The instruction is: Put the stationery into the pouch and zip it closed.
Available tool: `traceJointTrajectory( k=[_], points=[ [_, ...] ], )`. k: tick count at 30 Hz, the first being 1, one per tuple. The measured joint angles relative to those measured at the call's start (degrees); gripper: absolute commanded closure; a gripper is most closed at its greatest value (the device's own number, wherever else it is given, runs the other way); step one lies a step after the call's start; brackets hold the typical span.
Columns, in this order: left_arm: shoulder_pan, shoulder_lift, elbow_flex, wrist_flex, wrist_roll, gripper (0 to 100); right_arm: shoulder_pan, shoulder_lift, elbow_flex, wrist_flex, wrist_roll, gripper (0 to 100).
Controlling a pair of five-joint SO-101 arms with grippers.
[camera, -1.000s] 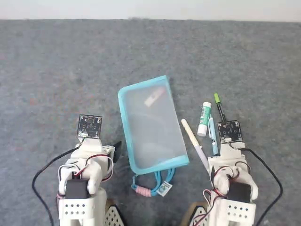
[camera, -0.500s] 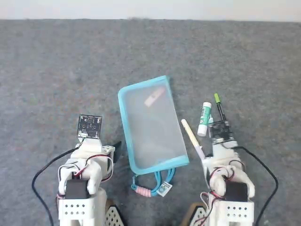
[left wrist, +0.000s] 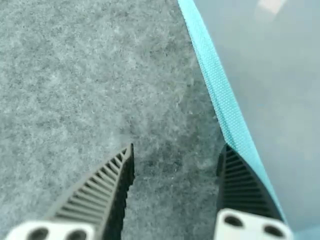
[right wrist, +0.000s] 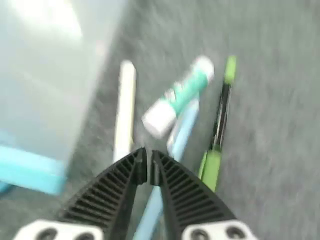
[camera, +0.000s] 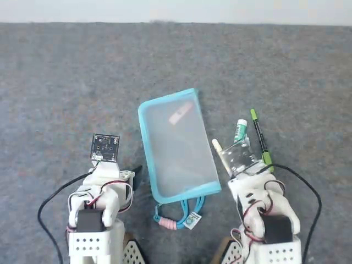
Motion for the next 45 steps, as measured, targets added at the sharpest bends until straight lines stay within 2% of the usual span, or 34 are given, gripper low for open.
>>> traceJointTrajectory(
  k=[6, 11, 14, 21, 28, 34, 41, 45],
  points=[
    [0.0, 0.0, 0.0, 0.0, 0.0, 74, -9.7, 15.0, -8.6, 0.5, -0.1, 86.1],
    [0.0, 0.0, 0.0, 0.0, 0.0, 74, -20.7, 30.6, -11.3, 0.5, 0.0, 86.1],
    [0.0, 0.0, 0.0, 0.0, 0.0, 74, -23.1, 36.7, -11.3, -1.0, 0.0, 86.1],
    [0.0, 0.0, 0.0, 0.0, 0.0, 74, -23.0, 44.1, -11.3, -8.5, 0.0, 86.1],
    [0.0, 0.0, 0.0, 0.0, 0.0, 74, -13.3, 51.0, -13.9, -19.3, -1.4, 86.1],
    [0.0, 0.0, 0.0, 0.0, 0.0, 74, -9.8, 62.2, -21.0, -25.8, -3.4, 86.1],
    [0.0, 0.0, 0.0, 0.0, 0.0, 74, -8.6, 78.8, -33.0, -27.6, -5.5, 86.1],
    [0.0, 0.0, 0.0, 0.0, 0.0, 74, -8.5, 80.5, -35.4, -26.4, -5.8, 86.1]
  ],
)
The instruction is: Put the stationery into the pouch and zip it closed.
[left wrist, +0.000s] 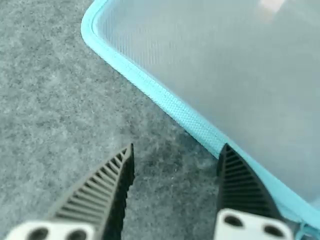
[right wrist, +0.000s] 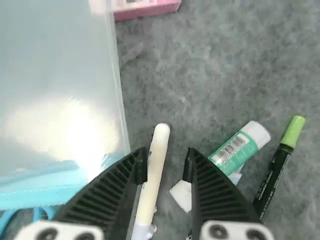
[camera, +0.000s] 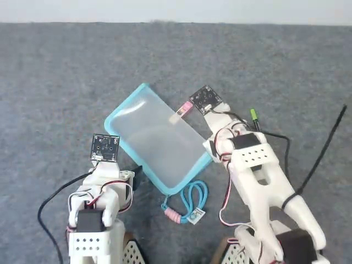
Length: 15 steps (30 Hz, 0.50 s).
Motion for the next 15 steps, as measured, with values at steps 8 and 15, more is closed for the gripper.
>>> traceJointTrajectory(
  k=[8, 15],
  points=[
    [0.0, 0.0, 0.0, 0.0, 0.0, 74, 0.0, -17.1, 1.6, 14.2, 4.7, 86.1],
    [0.0, 0.0, 0.0, 0.0, 0.0, 74, -7.6, -28.7, 14.4, 17.3, 12.5, 86.1]
  ],
)
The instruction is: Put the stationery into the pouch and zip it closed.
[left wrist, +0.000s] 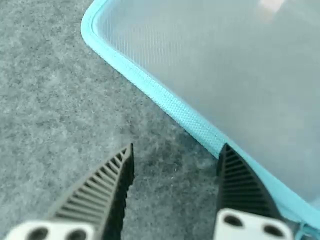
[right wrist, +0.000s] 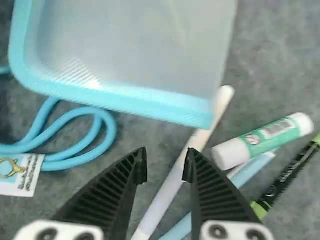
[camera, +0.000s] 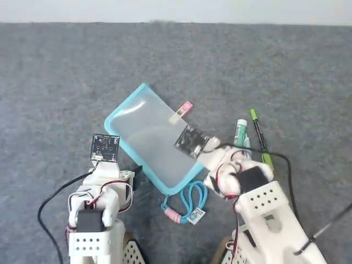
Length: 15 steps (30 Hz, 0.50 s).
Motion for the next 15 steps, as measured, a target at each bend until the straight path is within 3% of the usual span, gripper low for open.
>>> traceJointTrajectory(
  k=[7, 15],
  points=[
    [0.0, 0.0, 0.0, 0.0, 0.0, 74, -0.4, 8.7, 0.9, -8.2, -1.8, 86.1],
    [0.0, 0.0, 0.0, 0.0, 0.0, 74, -0.6, 27.3, -11.3, -13.8, -8.7, 86.1]
  ],
)
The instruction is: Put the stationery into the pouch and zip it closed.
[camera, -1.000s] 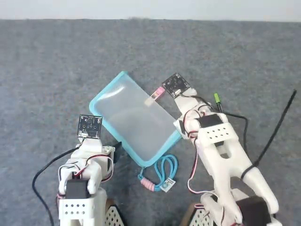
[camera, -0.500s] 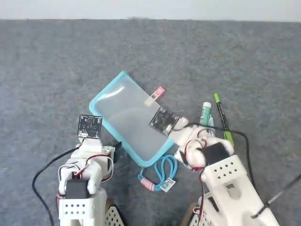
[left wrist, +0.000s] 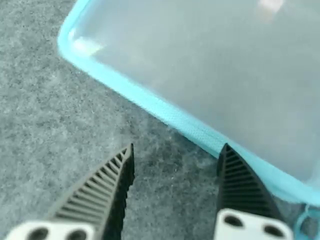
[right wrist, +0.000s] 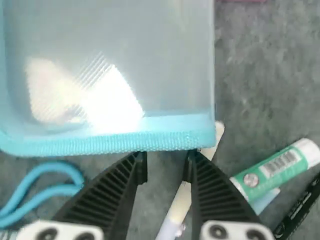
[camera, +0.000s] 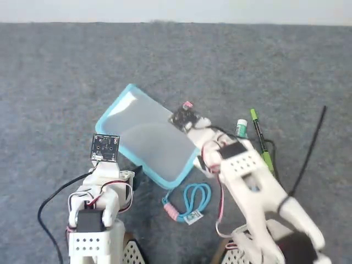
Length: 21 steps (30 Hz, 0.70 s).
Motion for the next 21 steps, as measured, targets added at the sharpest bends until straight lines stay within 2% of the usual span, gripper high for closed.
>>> traceJointTrajectory(
  k=[6, 16, 18, 21],
  points=[
    [0.0, 0.0, 0.0, 0.0, 0.0, 74, 0.0, 11.3, -9.3, -2.8, -5.6, 86.1],
    [0.0, 0.0, 0.0, 0.0, 0.0, 74, 7.0, 17.2, -23.5, -4.4, -26.0, 86.1],
    [0.0, 0.0, 0.0, 0.0, 0.0, 74, 7.3, 17.2, -24.5, -3.7, -26.8, 86.1],
    [0.0, 0.0, 0.0, 0.0, 0.0, 74, 5.0, 17.0, -24.8, 3.0, -26.3, 86.1]
  ],
)
